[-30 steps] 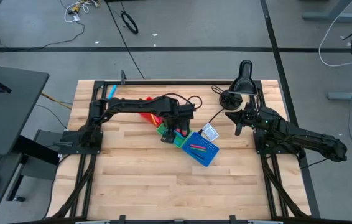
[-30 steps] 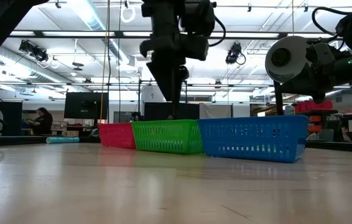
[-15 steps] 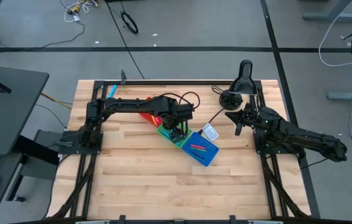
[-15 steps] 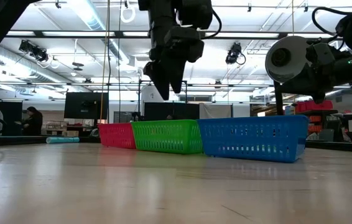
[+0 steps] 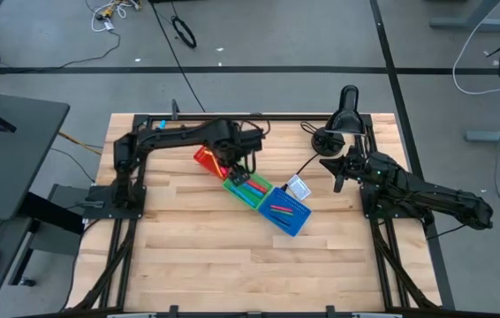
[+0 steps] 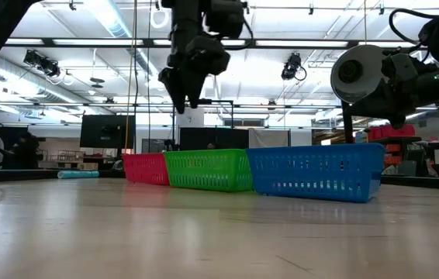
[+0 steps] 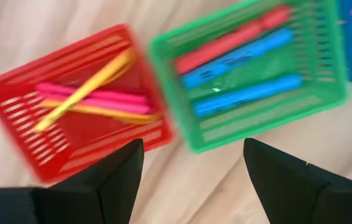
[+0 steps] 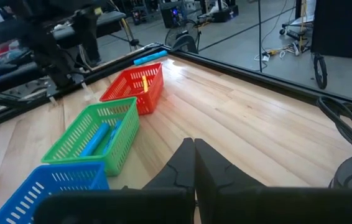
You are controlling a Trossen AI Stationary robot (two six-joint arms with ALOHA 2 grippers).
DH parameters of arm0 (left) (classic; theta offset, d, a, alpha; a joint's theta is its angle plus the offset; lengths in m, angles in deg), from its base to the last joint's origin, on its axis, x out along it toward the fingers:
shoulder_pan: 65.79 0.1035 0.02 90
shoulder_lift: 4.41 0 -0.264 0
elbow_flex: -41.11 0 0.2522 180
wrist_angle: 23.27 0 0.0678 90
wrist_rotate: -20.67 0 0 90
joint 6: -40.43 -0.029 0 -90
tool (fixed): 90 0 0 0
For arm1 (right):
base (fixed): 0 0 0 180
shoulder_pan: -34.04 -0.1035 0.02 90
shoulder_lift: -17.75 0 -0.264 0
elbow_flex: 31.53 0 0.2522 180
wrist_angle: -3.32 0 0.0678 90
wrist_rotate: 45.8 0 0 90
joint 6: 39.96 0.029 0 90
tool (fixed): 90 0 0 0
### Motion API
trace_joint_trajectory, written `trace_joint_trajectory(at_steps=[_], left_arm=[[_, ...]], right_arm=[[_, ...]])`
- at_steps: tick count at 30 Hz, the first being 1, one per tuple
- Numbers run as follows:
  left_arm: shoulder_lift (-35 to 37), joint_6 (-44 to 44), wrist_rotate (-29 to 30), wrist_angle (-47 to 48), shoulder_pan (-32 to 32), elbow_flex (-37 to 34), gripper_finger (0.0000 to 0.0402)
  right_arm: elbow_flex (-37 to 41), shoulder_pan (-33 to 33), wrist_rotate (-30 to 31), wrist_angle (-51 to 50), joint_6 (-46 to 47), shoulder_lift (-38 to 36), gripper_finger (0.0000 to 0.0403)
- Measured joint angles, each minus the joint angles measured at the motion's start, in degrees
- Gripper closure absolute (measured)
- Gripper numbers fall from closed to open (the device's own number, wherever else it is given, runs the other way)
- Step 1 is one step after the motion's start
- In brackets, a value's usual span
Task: Pick & Place Markers
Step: Put the light blue highlighter pen into the green bin
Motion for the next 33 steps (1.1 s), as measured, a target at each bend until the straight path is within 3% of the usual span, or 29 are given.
trace_joint_trajectory(at_steps=[7, 14, 19, 33], left_arm=[[2.04, -2.07, 1.78, 2.12, 5.4, -0.04, 0.0118], [4.06, -4.47, 1.8, -2.3, 11.45, -0.67, 0.0118], [12.33, -4.07, -1.68, -15.81, 16.02, -13.82, 0.0118], [21.04, -2.03, -1.3, -18.83, 29.46, -29.74, 0.0118]], right_arm=[[0.0, 0.0, 0.0, 0.0, -0.01, 0.0, 0.0403], [-0.01, -0.01, 0.0, 0.0, 0.0, 0.0, 0.0403], [0.0, -0.02, 0.04, 0.02, 0.0, 0.0, 0.0403], [0.0, 0.0, 0.01, 0.0, 0.0, 0.02, 0.0403]])
